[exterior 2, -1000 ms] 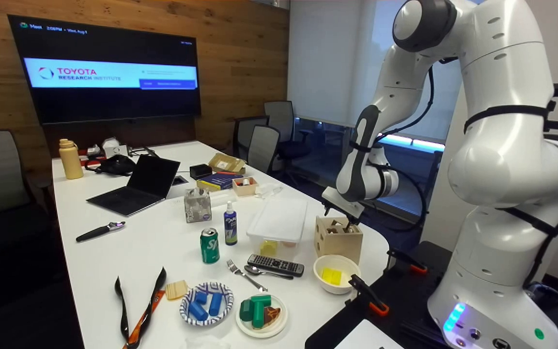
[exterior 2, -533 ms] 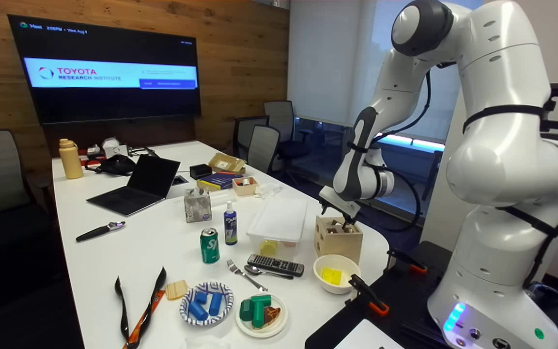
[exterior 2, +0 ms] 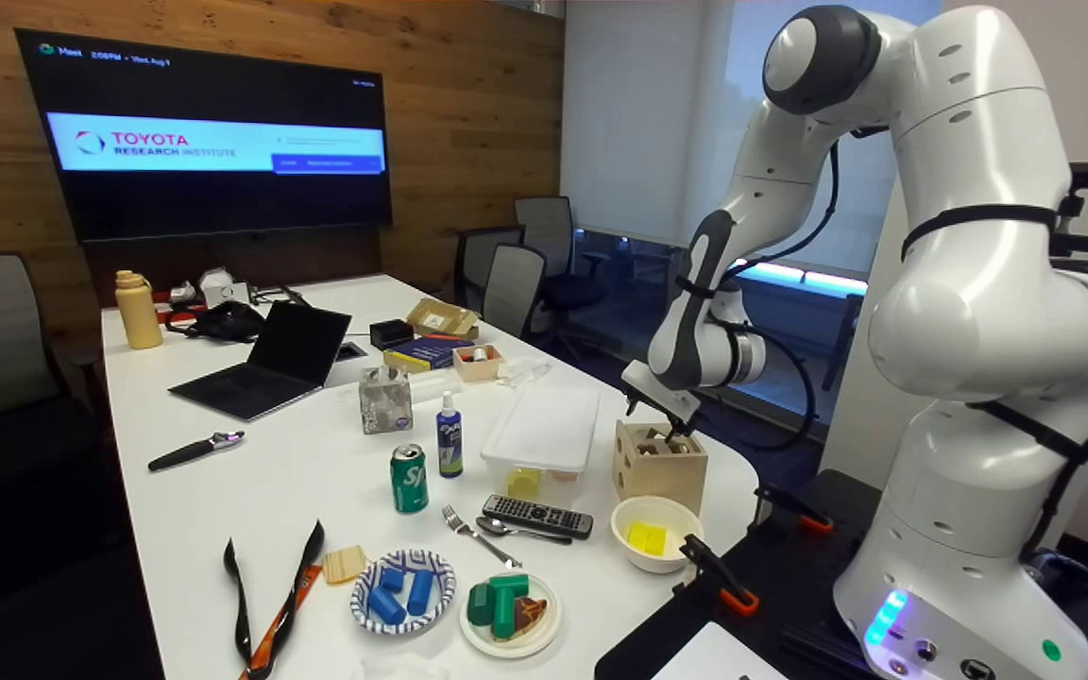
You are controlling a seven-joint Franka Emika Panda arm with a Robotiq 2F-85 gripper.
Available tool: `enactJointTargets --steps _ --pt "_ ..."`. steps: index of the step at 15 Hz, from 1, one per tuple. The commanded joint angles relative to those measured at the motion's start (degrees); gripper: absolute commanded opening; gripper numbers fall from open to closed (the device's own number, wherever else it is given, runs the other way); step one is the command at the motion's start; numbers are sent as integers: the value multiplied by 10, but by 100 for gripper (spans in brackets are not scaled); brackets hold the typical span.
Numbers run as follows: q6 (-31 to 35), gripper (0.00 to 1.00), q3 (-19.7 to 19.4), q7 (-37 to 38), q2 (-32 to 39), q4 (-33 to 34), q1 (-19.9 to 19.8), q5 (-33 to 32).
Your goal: Slide open the lid on the shape sorting box
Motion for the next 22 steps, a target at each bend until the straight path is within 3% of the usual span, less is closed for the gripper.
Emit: enactJointTargets --steps 1,22 --pt "-1 100 13 -26 13 9 -15 13" --pt "-1 100 0 -87 65 95 13 62"
